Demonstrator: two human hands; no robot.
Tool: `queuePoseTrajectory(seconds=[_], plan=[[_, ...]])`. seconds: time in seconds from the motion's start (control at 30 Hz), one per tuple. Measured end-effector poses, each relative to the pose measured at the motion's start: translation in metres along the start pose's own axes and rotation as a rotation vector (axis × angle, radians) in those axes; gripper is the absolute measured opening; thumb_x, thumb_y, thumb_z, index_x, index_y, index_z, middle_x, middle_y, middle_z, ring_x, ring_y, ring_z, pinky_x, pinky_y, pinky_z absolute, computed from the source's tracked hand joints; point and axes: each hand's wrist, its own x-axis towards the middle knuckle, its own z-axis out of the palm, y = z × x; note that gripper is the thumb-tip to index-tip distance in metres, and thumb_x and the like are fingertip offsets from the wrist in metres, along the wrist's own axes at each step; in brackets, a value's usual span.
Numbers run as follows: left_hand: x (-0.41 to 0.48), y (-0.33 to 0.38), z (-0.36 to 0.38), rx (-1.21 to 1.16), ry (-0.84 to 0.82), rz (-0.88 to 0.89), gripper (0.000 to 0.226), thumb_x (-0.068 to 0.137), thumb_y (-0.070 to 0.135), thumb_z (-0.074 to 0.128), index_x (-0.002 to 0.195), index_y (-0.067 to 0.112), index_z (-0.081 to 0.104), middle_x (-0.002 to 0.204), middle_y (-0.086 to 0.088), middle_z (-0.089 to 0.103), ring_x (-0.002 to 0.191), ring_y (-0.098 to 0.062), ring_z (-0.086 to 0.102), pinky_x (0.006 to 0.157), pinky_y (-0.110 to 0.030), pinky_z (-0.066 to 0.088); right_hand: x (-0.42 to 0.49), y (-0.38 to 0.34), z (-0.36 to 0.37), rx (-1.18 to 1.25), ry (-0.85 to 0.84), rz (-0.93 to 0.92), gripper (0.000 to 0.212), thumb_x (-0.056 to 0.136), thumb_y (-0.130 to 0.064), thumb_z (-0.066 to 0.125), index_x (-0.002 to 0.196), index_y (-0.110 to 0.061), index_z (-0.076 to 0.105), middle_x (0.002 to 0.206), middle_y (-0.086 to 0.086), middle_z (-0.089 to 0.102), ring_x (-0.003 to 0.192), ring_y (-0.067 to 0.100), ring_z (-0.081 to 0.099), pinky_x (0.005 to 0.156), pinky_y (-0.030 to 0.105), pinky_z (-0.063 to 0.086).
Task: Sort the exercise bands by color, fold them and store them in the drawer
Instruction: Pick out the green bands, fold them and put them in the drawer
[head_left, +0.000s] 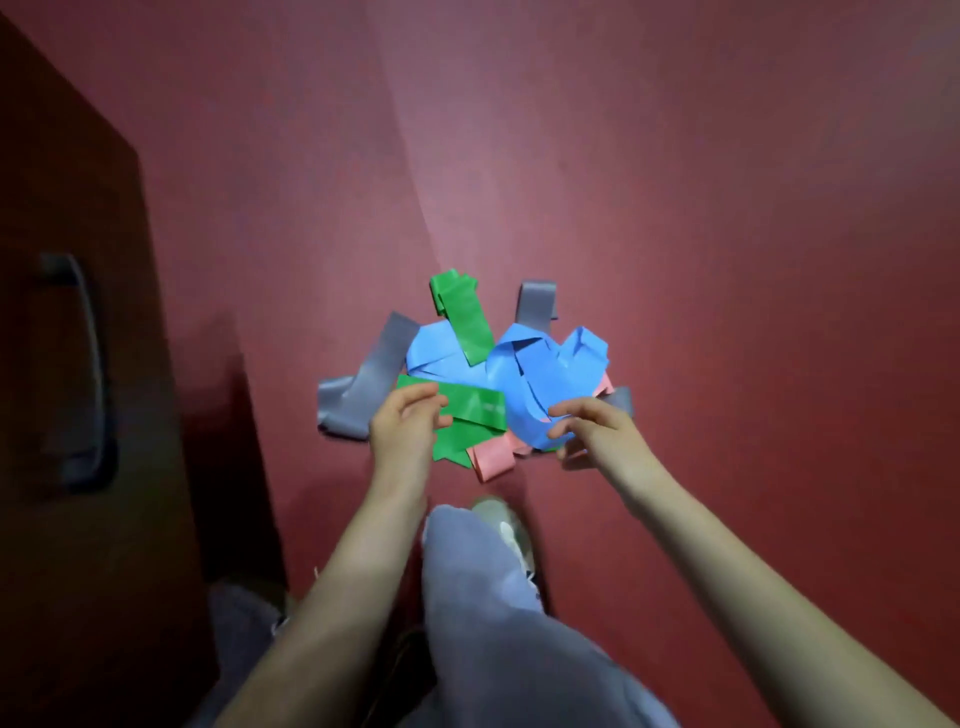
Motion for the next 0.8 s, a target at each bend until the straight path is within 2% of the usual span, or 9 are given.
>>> queuePoseTrajectory(seconds=[0.1, 0.2, 0.3, 0.4, 0.47, 0.53, 0.63, 0.73, 0.8], plan=[[0.034, -0.04, 0.022, 0.03, -0.049, -0.183, 0.016, 0.087, 0.002, 0.05, 0.09, 0.017, 0.054, 0.076, 0.002, 0.055, 0.061, -0.007, 0.052, 0.059, -0.021, 0.036, 0.026, 0.026, -0.01, -0.025, -0.012, 0.036, 0.029, 0.084, 0.012, 0.031, 0.093, -0.005, 0.053, 0.066, 0.004, 0.053, 0.031, 0.0, 0.043, 0.04, 0.013, 0.038], [0.065, -0.069, 0.035, -0.011, -0.04, -0.306, 0.031, 0.089, 0.005, 0.048, 0.118, 0.015, 0.047, 0.089, 0.0, 0.052, 0.068, -0.009, 0.047, 0.063, -0.024, 0.036, 0.056, 0.044, -0.007, -0.068, -0.017, 0.032, 0.028, 0.085, 0.01, 0.034, 0.089, -0.007, 0.055, 0.064, 0.002, 0.053, 0.034, -0.001, 0.044, 0.044, 0.012, 0.038], [0.111, -0.106, 0.044, 0.027, -0.009, -0.373, 0.051, 0.085, 0.015, 0.057, 0.131, 0.014, 0.034, 0.113, -0.004, 0.051, 0.082, -0.018, 0.051, 0.068, -0.029, 0.042, 0.098, 0.056, 0.011, -0.121, -0.001, -0.008, 0.033, 0.085, 0.006, 0.037, 0.074, -0.02, 0.054, 0.065, -0.002, 0.055, 0.04, -0.002, 0.047, 0.047, 0.012, 0.038], [0.144, -0.126, 0.048, 0.089, 0.192, -0.346, 0.081, 0.067, 0.024, 0.068, 0.137, 0.013, 0.028, 0.137, -0.018, 0.041, 0.117, -0.033, 0.05, 0.098, -0.045, 0.045, 0.131, 0.061, 0.04, -0.113, -0.036, -0.079, 0.032, 0.085, 0.003, 0.038, 0.073, -0.021, 0.054, 0.065, -0.005, 0.054, 0.054, 0.006, 0.047, 0.056, 0.021, 0.04], [0.161, -0.129, 0.051, 0.044, 0.382, -0.338, 0.081, 0.068, 0.012, 0.068, 0.138, 0.012, 0.027, 0.137, -0.02, 0.041, 0.12, -0.034, 0.049, 0.101, -0.045, 0.043, 0.149, 0.056, 0.055, -0.129, -0.068, -0.132, 0.026, 0.086, 0.002, 0.038, 0.086, -0.014, 0.059, 0.066, -0.003, 0.055, 0.056, 0.009, 0.045, 0.056, 0.023, 0.037], [0.172, -0.126, 0.052, -0.039, 0.481, -0.366, 0.082, 0.066, 0.008, 0.069, 0.136, 0.011, 0.028, 0.135, -0.021, 0.044, 0.117, -0.034, 0.052, 0.097, -0.046, 0.046, 0.161, 0.054, 0.064, -0.209, -0.036, -0.202, 0.024, 0.086, 0.0, 0.041, 0.096, -0.01, 0.062, 0.077, 0.005, 0.06, 0.06, 0.015, 0.046, 0.059, 0.03, 0.04], [0.184, -0.116, 0.052, -0.178, 0.494, -0.418, 0.069, 0.073, 0.004, 0.067, 0.132, 0.008, 0.033, 0.129, -0.015, 0.05, 0.105, -0.029, 0.058, 0.078, -0.039, 0.052, 0.173, 0.057, 0.077, -0.505, 0.0, -0.343, 0.031, 0.086, -0.005, 0.048, 0.115, -0.007, 0.057, 0.112, 0.014, 0.06, 0.098, 0.027, 0.052, 0.09, 0.037, 0.038], [0.191, -0.103, 0.049, -0.197, 0.384, -0.456, 0.036, 0.079, 0.004, 0.063, 0.114, 0.004, 0.052, 0.089, -0.009, 0.061, 0.077, -0.022, 0.059, 0.041, -0.023, 0.048, 0.179, 0.056, 0.089, -0.928, -0.09, -0.364, 0.046, 0.086, -0.022, 0.053, 0.129, -0.011, 0.042, 0.127, 0.013, 0.051, 0.12, 0.031, 0.04, 0.097, 0.041, 0.031], [0.187, -0.098, 0.049, -0.075, 0.347, -0.399, 0.013, 0.082, 0.008, 0.061, 0.095, 0.011, 0.06, 0.067, -0.001, 0.051, 0.062, -0.015, 0.049, 0.041, -0.022, 0.043, 0.18, 0.056, 0.095, -0.991, -0.103, -0.335, 0.046, 0.085, -0.028, 0.056, 0.125, -0.011, 0.043, 0.122, 0.013, 0.054, 0.118, 0.031, 0.041, 0.093, 0.041, 0.031]])
